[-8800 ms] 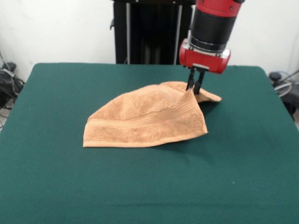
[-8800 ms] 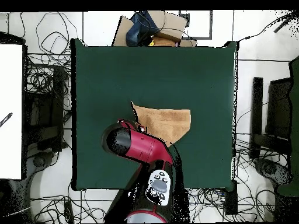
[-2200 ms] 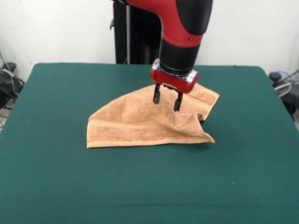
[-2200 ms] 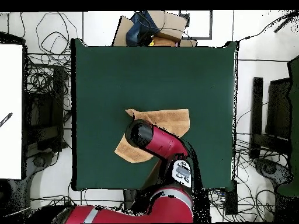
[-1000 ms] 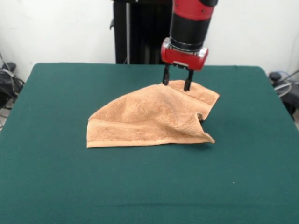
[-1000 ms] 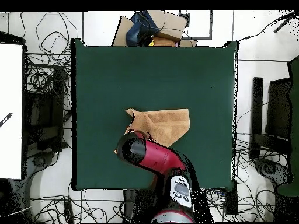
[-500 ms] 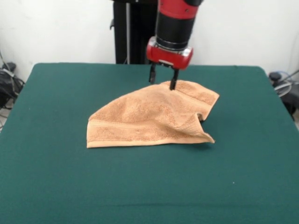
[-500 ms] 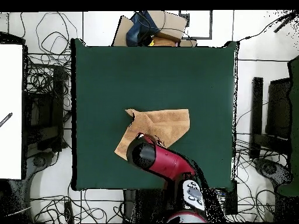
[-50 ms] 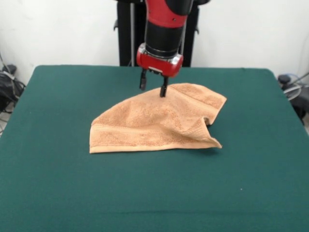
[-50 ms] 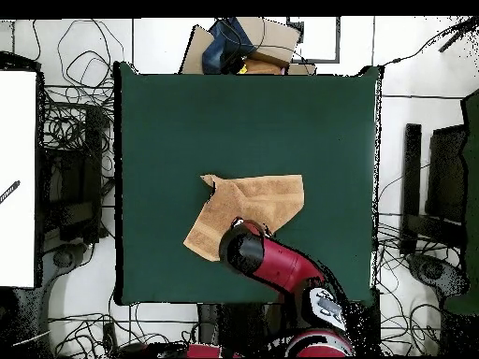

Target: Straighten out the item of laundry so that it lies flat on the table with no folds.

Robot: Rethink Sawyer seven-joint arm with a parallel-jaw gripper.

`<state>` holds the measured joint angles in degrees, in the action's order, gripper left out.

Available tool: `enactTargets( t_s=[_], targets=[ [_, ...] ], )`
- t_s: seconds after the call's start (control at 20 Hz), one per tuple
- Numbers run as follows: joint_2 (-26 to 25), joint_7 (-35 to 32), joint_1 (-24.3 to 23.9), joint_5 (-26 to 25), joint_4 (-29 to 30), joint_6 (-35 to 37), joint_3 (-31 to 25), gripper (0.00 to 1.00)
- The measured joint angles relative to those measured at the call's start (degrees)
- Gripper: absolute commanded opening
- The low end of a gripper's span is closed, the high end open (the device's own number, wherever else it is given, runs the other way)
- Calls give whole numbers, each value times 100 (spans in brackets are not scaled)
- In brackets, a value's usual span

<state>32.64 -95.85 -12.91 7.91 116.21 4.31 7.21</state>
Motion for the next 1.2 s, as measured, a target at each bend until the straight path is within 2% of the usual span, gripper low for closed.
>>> enactTargets(
  t_s=[1.2],
  targets=[
    [-55, 0, -158, -297, -1, -10, -172, 100]
  ],
)
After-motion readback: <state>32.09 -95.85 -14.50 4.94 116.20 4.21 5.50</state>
